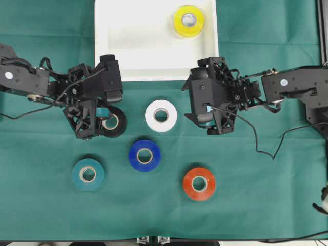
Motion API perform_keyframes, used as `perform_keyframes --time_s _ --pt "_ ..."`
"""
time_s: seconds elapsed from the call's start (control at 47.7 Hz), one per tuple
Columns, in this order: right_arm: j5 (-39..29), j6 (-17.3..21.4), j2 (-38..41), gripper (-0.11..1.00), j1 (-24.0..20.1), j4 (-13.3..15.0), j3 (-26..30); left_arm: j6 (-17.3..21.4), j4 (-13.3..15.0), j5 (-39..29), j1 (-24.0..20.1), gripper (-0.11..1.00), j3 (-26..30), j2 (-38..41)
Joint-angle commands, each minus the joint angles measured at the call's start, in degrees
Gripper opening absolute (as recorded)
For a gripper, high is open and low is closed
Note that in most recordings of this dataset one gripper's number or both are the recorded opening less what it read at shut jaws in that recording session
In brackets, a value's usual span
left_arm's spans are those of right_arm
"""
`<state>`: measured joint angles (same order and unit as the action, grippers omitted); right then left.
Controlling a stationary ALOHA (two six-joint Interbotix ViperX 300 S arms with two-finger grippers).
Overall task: Put the tape alternately from left to right into the white case.
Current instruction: 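Grip the black roll with the left gripper and lift it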
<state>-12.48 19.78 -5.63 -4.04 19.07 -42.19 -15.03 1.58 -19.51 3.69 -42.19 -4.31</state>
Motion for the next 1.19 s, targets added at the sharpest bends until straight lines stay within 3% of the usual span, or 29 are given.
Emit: perform_keyframes --time_s 0.0,0.398,0.67,0.859,1.173 --pt "0.79 0.00 -1.41 0.85 -0.18 0.09 0.53 0.09 -0.18 -0.70 0.18 -0.04 2.02 -3.34" --pt "1.05 0.00 -1.41 0.85 -0.18 0.18 0.70 1.41 -0.35 -3.43 -3.34 -0.04 3.60 -3.96" --pt "1.05 0.00 -1.41 0.85 -0.18 0.18 0.88 7.82 -0.35 -3.16 -10.81 -0.04 3.87 -3.52" --pt "1.05 0.00 -1.41 0.85 -0.18 0.09 0.88 12.66 -0.35 -2.99 -18.28 -0.04 5.01 -3.34" --pt "1.67 0.00 -1.41 0.85 -0.18 0.18 0.88 17.84 -0.35 0.26 -28.39 -0.04 6.77 0.09"
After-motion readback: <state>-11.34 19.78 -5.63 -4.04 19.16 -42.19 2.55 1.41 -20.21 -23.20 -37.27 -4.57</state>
